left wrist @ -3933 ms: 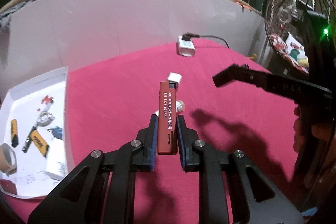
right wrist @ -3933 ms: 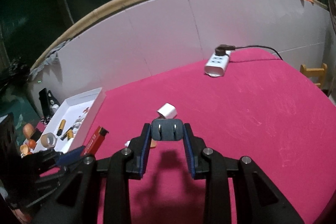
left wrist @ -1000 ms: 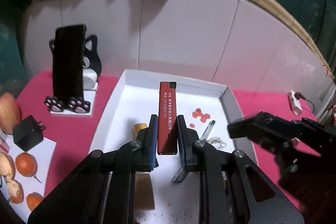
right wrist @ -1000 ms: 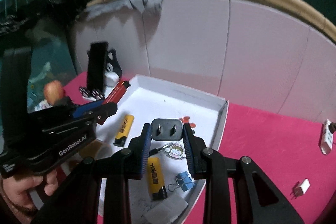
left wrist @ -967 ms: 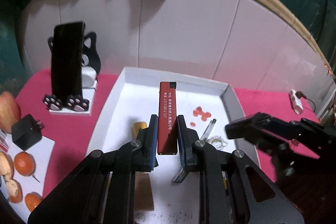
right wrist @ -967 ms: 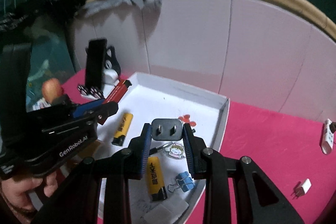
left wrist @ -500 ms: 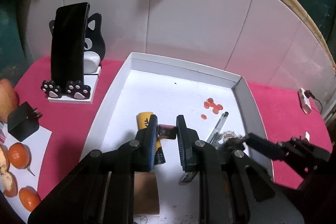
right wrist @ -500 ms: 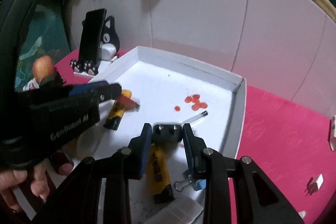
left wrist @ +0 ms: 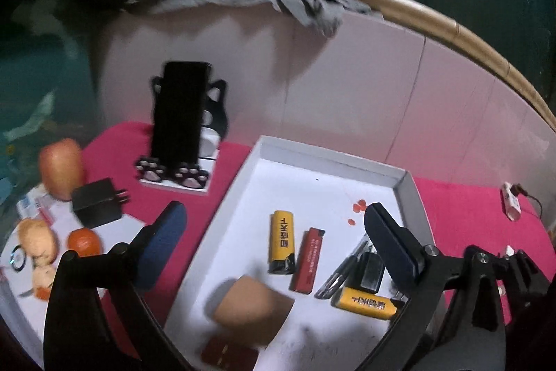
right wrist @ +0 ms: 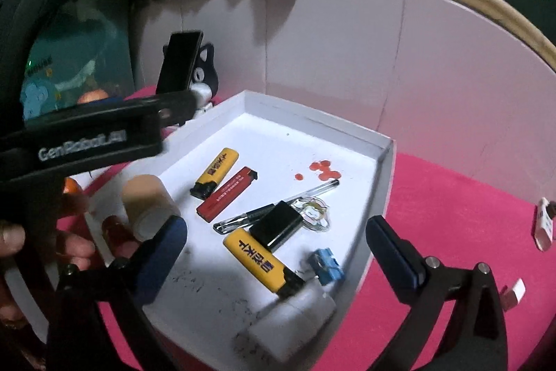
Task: Organize rigid objects
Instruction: 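Withdraw both open tools from the tray toward the eye-drop bottle and white charger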
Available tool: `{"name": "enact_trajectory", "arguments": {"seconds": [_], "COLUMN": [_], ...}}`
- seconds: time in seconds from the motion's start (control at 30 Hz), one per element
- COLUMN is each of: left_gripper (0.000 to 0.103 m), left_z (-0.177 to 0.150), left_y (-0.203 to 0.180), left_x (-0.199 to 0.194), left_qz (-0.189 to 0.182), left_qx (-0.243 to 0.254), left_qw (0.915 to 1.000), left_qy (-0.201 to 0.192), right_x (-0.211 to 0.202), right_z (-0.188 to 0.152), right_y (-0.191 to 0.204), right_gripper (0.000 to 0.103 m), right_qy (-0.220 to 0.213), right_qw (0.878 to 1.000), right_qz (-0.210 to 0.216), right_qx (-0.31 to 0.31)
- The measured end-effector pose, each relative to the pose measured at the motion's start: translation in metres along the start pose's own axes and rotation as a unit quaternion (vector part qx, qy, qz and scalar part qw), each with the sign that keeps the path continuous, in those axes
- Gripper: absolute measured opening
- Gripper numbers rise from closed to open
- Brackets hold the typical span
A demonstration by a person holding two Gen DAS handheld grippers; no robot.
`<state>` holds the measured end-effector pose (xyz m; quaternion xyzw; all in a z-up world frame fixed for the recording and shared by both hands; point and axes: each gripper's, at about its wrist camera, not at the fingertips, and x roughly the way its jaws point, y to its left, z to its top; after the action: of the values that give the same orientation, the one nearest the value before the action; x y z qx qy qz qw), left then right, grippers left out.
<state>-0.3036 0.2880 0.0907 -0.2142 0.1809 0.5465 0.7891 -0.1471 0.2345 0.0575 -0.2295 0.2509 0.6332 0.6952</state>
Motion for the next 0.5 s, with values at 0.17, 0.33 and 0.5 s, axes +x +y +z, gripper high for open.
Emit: {"name": "enact_trajectory", "arguments": {"seconds": [0.17,0.33,0.5], "left_gripper": [0.103,0.103,0.103], "left_z": [-0.003,-0.004,-0.009], "left_y": [-0.005,-0.03,-0.053], "left_x": [-0.025,-0.042,-0.048], "left_qz": [0.001,-0.018,-0.036], "left_qx": [0.0,0.03,0.045], "left_qw": [0.9998,0.9987,0.9978], "left_qy": [-0.022,-0.036,-0.032], "right_x": [-0.031,-0.053,-0.075], "right_z": [-0.003,-0.01,-0.022], "right_y": [-0.015,-0.033,-0.057], "right_gripper": [0.103,0.103,0.103], "right_qy": [-0.026,-0.032,-0.04], "right_qw": [0.999,0.998,0.995], "right_qz": [-0.007,-0.023,-0.045], "right_qx": [0.02,0.049,0.081]}}
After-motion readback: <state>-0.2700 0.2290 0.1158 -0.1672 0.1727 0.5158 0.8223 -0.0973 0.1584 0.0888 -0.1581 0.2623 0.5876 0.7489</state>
